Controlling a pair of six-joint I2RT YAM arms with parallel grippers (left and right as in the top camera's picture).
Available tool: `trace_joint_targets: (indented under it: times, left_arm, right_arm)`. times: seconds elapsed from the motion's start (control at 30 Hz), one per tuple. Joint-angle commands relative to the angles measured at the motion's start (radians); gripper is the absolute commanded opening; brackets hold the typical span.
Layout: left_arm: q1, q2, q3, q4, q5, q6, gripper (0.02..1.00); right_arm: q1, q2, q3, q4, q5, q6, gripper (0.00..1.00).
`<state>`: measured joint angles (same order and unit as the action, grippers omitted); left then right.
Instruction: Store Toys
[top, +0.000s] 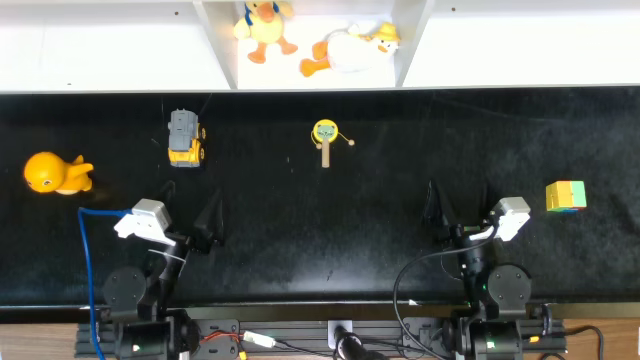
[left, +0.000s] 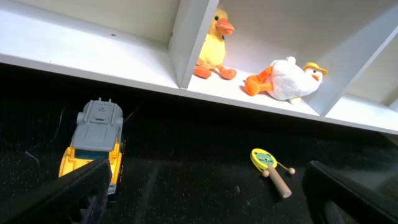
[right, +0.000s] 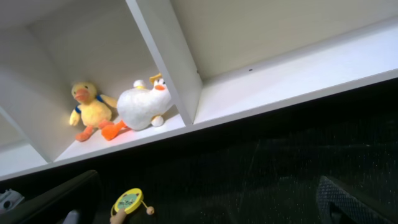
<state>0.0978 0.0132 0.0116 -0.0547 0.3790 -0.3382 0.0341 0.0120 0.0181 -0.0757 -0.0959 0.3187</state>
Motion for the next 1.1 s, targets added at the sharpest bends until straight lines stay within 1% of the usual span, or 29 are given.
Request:
trace_joint_targets:
  times: [0.03, 0.2, 0.3, 0.43, 0.5, 0.53, 0.6, 0.67, 0.73, 0.77, 0.83, 0.87, 1.0, 1.1]
  left_arm:
    - [-0.004, -0.010, -0.003, 0.001, 0.021, -0.007, 0.998]
    - [-0.004, -0.010, -0.003, 0.001, 0.019, -0.007, 0.998]
    - [-0.004, -0.010, -0.003, 0.002, -0.034, -0.008, 0.998]
    - [-0.004, -0.010, -0.003, 0.040, -0.027, -0.022, 0.998]
    - [-0.004, -0.010, 0.005, 0.070, -0.006, -0.023, 0.998]
    - [-0.004, -0.010, 0.019, 0.070, 0.003, -0.023, 1.000]
    - [-0.004, -0.009, 0.079, 0.029, -0.008, -0.017, 0.998]
    - [-0.004, -0.004, 0.164, -0.060, -0.077, 0.040, 1.000]
    - [-0.003, 0.018, 0.264, -0.176, -0.198, 0.126, 1.000]
    - [-0.004, 0.040, 0.320, -0.235, -0.274, 0.165, 0.998]
    - [-0.003, 0.101, 0.432, -0.334, -0.411, 0.205, 0.998]
    - [-0.003, 0.138, 0.487, -0.377, -0.460, 0.217, 0.996]
    - [-0.003, 0.333, 0.735, -0.549, -0.607, 0.274, 0.996]
    - [-0.002, 0.507, 0.934, -0.675, -0.768, 0.320, 0.998]
  right_arm:
    - [0.006, -0.008, -0.013, 0.005, 0.011, 0.007, 0.996]
    - [0.006, -0.008, -0.013, 0.005, 0.011, 0.007, 0.993]
    - [0.006, -0.008, -0.013, 0.005, 0.011, 0.007, 0.993]
    - [0.006, -0.008, -0.013, 0.005, 0.011, 0.007, 0.996]
    - [0.006, -0.008, -0.013, 0.005, 0.011, 0.007, 0.993]
    - [0.006, -0.008, -0.013, 0.005, 0.011, 0.007, 0.996]
    - [0.006, -0.008, -0.013, 0.005, 0.011, 0.007, 0.996]
    - [0.006, -0.008, -0.013, 0.005, 0.011, 0.007, 0.996]
    - [0.006, -0.008, -0.013, 0.005, 0.011, 0.007, 0.996]
    - [0.006, -0.008, -0.013, 0.005, 0.011, 0.007, 0.993]
    - [0.006, -0.008, -0.013, 0.005, 0.011, 0.007, 0.996]
    - [0.006, -0.008, -0.013, 0.005, 0.011, 0.007, 0.993]
    - [0.006, -0.008, -0.013, 0.005, 0.011, 0.007, 0.993]
    - [0.006, -0.008, -0.013, 0.005, 0.011, 0.007, 0.993]
